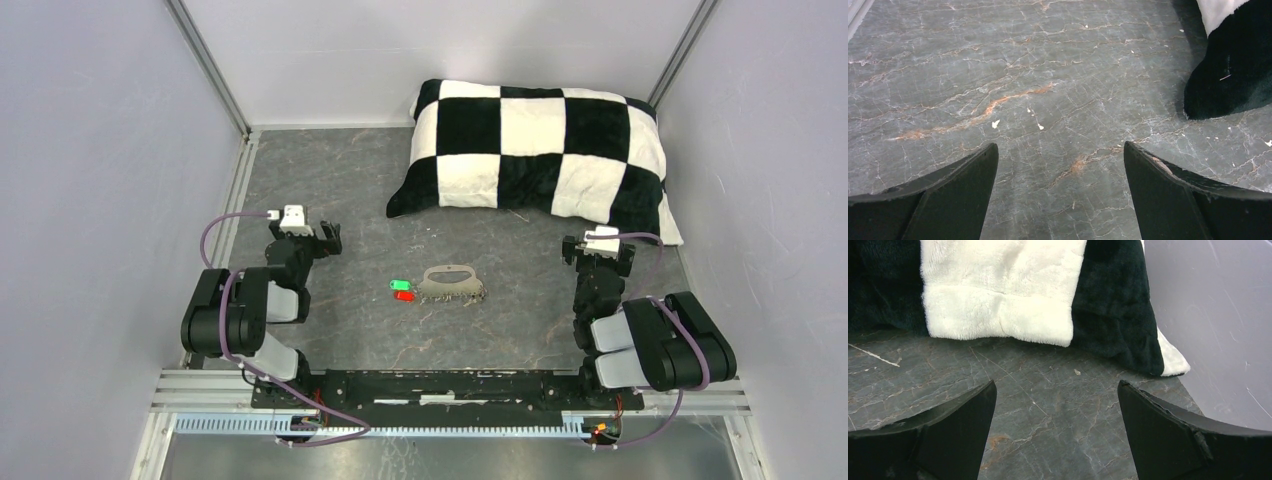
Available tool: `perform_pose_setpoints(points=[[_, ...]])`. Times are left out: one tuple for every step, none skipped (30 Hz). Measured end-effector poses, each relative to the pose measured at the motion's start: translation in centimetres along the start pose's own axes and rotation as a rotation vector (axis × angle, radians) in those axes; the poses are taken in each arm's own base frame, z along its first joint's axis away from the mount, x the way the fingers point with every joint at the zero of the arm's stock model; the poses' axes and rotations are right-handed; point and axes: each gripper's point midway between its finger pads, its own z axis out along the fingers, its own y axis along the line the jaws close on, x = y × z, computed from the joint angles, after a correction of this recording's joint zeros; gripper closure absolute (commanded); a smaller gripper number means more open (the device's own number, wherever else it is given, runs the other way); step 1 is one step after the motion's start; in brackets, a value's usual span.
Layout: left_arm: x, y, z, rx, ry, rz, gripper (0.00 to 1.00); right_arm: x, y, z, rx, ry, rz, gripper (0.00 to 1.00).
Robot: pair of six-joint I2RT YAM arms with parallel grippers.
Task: Put the keys on the keyring
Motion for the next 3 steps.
perform_pose_setpoints(points=[[0.07,0.02,0.00,-0.001,0.003,0.000,0.00,0.00,0.00,0.00,0.000,0.000,0.000,0.02],[0.16,0.02,-0.01,-0.001,0.007,-0.001,0.00,0.00,0.00,0.00,0.000,0.000,0.000,0.02],[0.31,0.02,-0.04,-0.002,0.013,-0.001,0.00,0.00,0.01,0.00,0.000,0.000,0.000,0.02]])
